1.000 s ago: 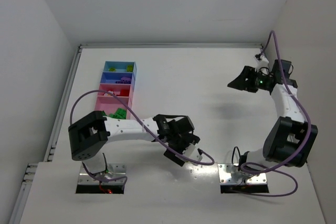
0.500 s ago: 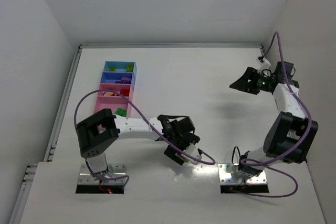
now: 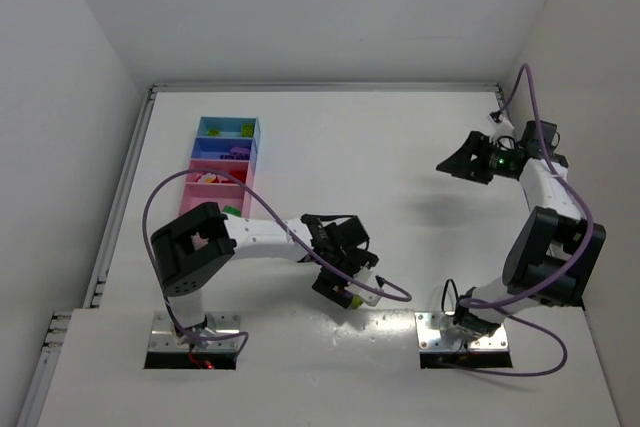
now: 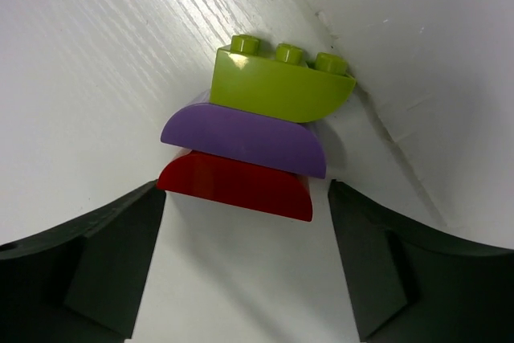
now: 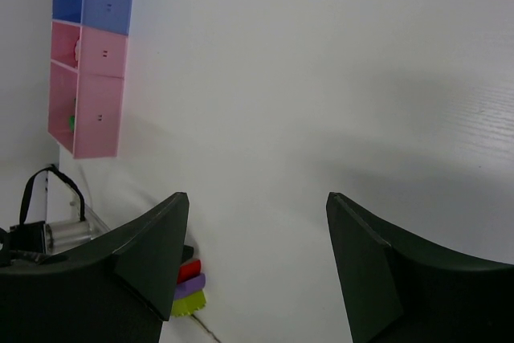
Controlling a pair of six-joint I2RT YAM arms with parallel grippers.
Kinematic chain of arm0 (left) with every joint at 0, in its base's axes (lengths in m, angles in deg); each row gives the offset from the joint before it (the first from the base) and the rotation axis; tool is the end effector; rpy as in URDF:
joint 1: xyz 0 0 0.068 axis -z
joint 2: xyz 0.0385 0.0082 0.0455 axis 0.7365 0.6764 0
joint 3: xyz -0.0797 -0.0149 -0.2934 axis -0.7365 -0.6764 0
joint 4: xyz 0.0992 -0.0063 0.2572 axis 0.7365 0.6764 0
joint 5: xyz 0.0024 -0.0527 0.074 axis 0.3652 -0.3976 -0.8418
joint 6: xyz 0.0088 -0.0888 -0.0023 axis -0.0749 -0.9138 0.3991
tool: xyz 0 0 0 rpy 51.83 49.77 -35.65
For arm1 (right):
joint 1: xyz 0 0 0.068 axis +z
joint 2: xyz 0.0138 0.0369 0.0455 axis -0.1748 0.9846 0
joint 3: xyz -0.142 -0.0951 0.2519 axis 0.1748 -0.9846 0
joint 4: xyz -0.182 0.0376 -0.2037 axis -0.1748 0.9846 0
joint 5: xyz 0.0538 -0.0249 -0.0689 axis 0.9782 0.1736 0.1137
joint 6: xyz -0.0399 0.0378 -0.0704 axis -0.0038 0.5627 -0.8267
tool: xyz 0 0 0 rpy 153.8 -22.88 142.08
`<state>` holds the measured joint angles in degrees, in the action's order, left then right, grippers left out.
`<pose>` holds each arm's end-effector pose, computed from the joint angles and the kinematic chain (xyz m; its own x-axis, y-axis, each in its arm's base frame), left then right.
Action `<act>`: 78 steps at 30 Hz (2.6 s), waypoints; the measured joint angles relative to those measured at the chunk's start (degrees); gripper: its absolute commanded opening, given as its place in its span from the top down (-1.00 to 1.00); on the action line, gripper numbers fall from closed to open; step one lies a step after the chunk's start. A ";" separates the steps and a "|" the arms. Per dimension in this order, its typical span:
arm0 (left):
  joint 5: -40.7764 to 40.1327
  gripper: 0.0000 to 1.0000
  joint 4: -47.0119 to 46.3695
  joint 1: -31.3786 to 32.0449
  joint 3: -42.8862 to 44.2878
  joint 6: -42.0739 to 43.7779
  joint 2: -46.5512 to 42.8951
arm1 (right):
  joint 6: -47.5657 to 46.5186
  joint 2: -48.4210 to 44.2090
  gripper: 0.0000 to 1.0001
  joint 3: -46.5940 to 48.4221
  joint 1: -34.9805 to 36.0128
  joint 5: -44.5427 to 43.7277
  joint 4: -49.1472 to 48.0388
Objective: Sort the legos into containers by color
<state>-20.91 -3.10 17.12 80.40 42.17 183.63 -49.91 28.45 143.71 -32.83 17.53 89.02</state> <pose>0.1337 -0.3485 0.1381 0.4723 0.7253 -0.5010 0.8637 -0.4944 0.0985 0.3259 -0.0694 0.2362 -0.7858 0.3942 -0.4766 -0.0724 0.7066 0.7039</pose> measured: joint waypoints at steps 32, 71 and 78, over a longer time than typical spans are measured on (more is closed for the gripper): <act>1.18 -0.87 1.66 0.76 0.94 7.74 0.04 | -0.50 1.57 -0.40 -2.21 0.00 1.11 -0.20; -17.75 0.48 -12.02 -8.66 -3.41 -31.56 -11.58 | 13.55 11.56 -0.40 -5.11 14.53 13.62 -13.88; -22.18 0.48 -12.94 -12.09 -3.41 -36.72 -14.78 | 17.25 21.44 -0.38 4.92 23.98 21.44 -15.56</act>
<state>-43.10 -16.04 5.03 76.99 5.45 168.86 -32.66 49.89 148.62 -8.85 38.97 73.46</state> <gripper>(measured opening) 0.679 0.698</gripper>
